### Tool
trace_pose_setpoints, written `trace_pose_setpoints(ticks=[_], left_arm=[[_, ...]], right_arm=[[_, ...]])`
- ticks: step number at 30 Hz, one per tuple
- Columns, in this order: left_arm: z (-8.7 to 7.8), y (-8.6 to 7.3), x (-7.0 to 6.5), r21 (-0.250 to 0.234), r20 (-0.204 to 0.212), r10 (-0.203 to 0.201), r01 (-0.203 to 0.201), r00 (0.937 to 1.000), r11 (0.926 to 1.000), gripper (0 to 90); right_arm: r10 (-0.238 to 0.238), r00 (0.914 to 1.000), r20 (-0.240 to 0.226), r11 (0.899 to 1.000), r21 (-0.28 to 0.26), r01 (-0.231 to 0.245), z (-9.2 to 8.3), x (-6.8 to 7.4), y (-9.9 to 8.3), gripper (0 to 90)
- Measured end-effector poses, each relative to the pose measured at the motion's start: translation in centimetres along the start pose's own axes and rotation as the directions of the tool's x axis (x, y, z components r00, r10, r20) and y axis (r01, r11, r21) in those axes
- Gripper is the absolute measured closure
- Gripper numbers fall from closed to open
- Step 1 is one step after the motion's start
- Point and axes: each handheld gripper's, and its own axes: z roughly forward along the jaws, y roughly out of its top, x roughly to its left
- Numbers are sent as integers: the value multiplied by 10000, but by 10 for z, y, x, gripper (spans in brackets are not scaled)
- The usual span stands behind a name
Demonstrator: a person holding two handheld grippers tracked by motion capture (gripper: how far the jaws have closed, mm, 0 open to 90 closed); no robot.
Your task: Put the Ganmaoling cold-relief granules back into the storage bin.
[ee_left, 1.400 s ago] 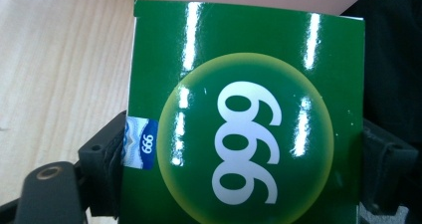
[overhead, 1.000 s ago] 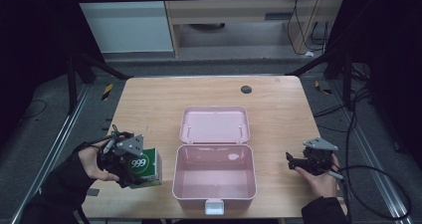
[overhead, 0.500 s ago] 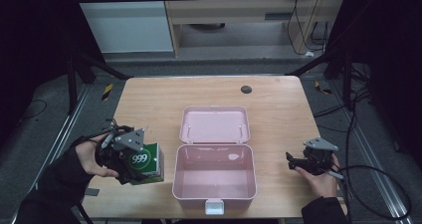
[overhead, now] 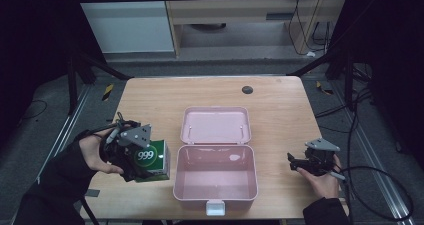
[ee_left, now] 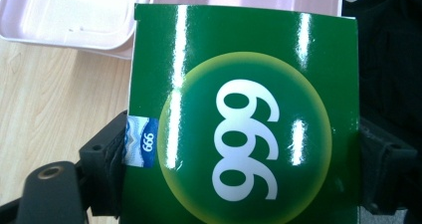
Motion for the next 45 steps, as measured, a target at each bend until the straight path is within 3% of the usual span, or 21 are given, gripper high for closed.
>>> trace_pose_setpoints(ticks=[20, 23, 24, 25, 26, 27, 28, 29, 30, 31, 32, 34, 35, 37, 39, 44, 45], left_arm=[[16, 20, -17, 323, 322, 423, -434, 9986, 9985, 144], [19, 22, -19, 594, 438, 763, -788, 9961, 9951, 144], [16, 27, -13, 1554, 703, 1928, -2017, 9787, 9670, 144], [12, 32, -7, 2408, 1008, 2953, -3113, 9501, 9193, 144], [12, 32, -7, 2408, 1008, 2953, -3113, 9501, 9193, 144], [13, 36, -5, 2786, 1282, 3448, -3674, 9299, 8874, 144], [13, 36, -5, 2786, 1282, 3448, -3674, 9299, 8874, 144], [18, 36, -9, 2521, 1202, 3213, -3419, 9393, 9053, 144], [18, 36, -9, 2521, 1202, 3213, -3419, 9393, 9053, 144], [20, 37, -10, 2608, 1257, 3269, -3492, 9366, 9000, 144], [21, 38, -11, 2544, 1331, 3238, -3480, 9367, 9023, 144], [25, 38, -14, 2577, 1405, 3281, -3545, 9341, 8989, 144], [28, 40, -15, 2750, 1479, 3449, -3735, 9269, 8859, 145], [30, 39, -16, 2754, 1496, 3369, -3664, 9296, 8887, 144], [33, 41, -17, 2872, 1604, 3574, -3900, 9201, 8749, 145], [42, 42, -18, 2868, 1667, 3595, -3940, 9181, 8732, 145], [43, 43, -17, 2892, 1689, 3656, -4006, 9153, 8694, 145]], right_arm=[[-18, 10000, -9, 10000, -4, 18, 0, 0, 0, 38], [5, 10000, -20, 10000, 18, -5, 0, 0, 0, 37], [9, 10000, -25, 10000, 19, -9, 0, 0, 0, 37], [-4, 10000, -24, 10000, 19, 4, 0, 0, 0, 38], [-4, 10000, -24, 10000, 19, 4, 0, 0, 0, 38], [9, 10000, -30, 10000, 25, -9, 0, 0, 0, 37], [9, 10000, -30, 10000, 25, -9, 0, 0, 0, 37], [-2, 10000, -36, 10000, 44, 2, 0, 0, 0, 37], [-2, 10000, -36, 10000, 42, 2, 0, 0, 0, 37], [-2, 10000, -36, 10000, 42, 2, 0, 0, 0, 37], [-17, 10000, -40, 10000, 47, 17, 0, 0, 0, 37], [13, 10000, -34, 10000, 57, -13, 0, 0, -1, 37], [19, 10000, -31, 10000, 55, -19, 0, 0, -1, 37], [21, 10000, -34, 10000, 60, -21, 0, 0, -1, 37], [-11, 10000, -40, 10000, 55, 11, 1, 0, -1, 36], [-27, 10000, -55, 10000, 57, 27, 1, 0, -1, 36], [-50, 10000, -46, 10000, 66, 50, 1, 0, -1, 36]])
